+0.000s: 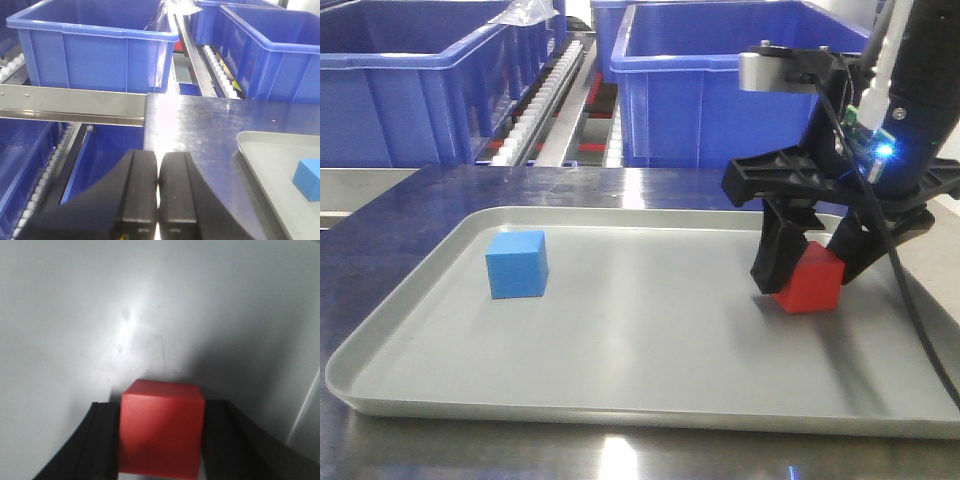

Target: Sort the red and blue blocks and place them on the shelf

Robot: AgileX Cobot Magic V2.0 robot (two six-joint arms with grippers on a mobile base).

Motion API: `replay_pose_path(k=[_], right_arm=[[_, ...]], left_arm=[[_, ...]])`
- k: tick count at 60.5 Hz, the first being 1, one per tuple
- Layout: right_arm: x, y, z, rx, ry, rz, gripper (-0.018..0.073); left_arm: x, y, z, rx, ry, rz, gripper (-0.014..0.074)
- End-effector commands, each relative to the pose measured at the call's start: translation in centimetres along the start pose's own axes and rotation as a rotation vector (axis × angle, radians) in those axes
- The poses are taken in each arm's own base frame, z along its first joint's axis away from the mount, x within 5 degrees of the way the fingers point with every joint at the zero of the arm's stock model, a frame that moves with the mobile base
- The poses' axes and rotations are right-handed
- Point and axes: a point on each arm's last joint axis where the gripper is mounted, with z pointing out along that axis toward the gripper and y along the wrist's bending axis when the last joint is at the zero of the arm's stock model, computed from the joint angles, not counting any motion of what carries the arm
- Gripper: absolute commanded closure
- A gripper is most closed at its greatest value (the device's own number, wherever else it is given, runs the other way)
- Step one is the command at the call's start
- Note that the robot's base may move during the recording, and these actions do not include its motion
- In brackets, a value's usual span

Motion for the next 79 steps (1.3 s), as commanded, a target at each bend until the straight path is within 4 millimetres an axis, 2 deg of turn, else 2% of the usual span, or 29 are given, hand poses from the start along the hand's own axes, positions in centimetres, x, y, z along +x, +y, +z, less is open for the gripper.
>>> replay_pose_path(k=[1,6,13,29,41,51,59,66,79], right_arm=[[-1.0,0.4,-2.0,-0.023,-0.086,-0.004,0.0501],[-1.2,0.5,-2.7,-0.029,-0.117,-0.005,0.0502],[-1.6,0.7,-4.7,-0.052,-0.223,-0.007,0.0502],[-2.0,0.5,-12.8,-0.118,-0.588,-0.004,0.0502],[-0.7,-1.9,-18.0,-0.086,-0.789,0.060,0.0502],[2.3,-4.7,-21.5,0.017,-0.935,0.113,0.0502],[5.6,-6.1,-22.8,0.113,-1.021,0.132,0.0502],[8.7,-6.7,-22.9,0.163,-1.083,0.157,0.0502],[13.8,-7.1,-20.8,0.217,-1.131,0.188,0.0502]], left_arm=[[-0.1,-0.1,0.0,0.022,-0.079,-0.002,0.0463],[-0.1,-0.1,0.0,0.022,-0.079,-0.002,0.0463],[-0.1,-0.1,0.0,0.022,-0.079,-0.002,0.0463],[-0.1,-0.1,0.0,0.022,-0.079,-0.002,0.0463],[-0.1,-0.1,0.0,0.022,-0.079,-0.002,0.0463],[-0.1,-0.1,0.0,0.022,-0.079,-0.002,0.0463],[-0.1,-0.1,0.0,0.022,-0.079,-0.002,0.0463],[-0.1,-0.1,0.0,0.022,-0.079,-0.002,0.0463],[-0.1,-0.1,0.0,0.022,-0.079,-0.002,0.0463]])
